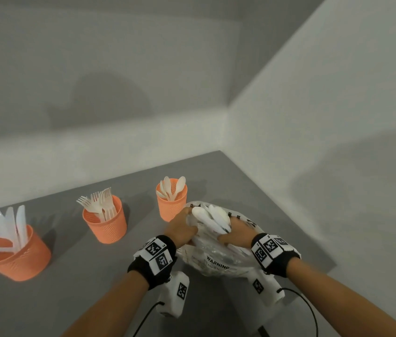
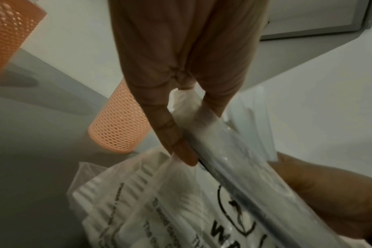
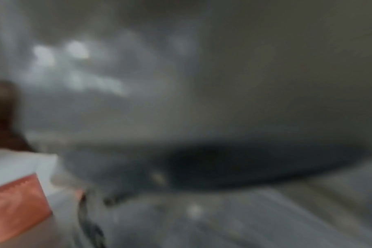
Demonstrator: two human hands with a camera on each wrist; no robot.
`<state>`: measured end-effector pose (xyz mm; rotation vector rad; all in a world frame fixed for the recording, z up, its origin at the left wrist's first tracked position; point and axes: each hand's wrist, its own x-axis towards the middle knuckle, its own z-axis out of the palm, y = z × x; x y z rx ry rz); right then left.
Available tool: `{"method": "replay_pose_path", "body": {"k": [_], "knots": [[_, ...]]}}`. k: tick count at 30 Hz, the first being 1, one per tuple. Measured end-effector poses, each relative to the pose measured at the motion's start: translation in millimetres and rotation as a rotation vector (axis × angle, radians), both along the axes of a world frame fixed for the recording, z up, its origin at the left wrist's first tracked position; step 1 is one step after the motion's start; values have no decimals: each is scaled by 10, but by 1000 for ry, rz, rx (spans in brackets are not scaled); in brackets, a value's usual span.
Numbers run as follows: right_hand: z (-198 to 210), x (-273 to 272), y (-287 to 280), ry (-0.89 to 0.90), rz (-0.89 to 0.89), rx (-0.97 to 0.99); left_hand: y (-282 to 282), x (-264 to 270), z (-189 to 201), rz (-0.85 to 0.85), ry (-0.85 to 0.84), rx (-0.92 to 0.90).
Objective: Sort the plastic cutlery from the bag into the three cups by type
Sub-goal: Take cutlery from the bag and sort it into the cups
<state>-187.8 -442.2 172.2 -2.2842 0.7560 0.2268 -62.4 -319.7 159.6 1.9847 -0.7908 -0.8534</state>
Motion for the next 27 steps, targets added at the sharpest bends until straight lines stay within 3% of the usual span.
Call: {"method": "replay_pose_path", "body": {"k": [2,4,6,8,11,16,19,22,24,27], "knots": [[70,54,36,-128,-19,95,18,-3,20,-51,36,-10],[202,125,89,-236,-48,197,59,-11,63,-77,178,-29],[345,222,140,-323,-78,281,126,-25,107,-57,325,-50],[476,339,200,-418,-127,366,213,-28,185,-14,362,-82],[582,550,355,-550,-212,538,391,58,189,162,330,-194],[540,1040,809,-657,-257,739,834,205,152,435,837,-343],[501,1320,1127,-718,-270,728,1080,282,145,548,1017,-403],[470,1502,1445,-727,-259,755,1302,407,228,684,1152,-591],[426,1570,1644,-702,-239,769,1423,470,320,688,1157,-682],[368,1655,1844,-703,-223,825,1569,496,373,636,1047,-663]]}}
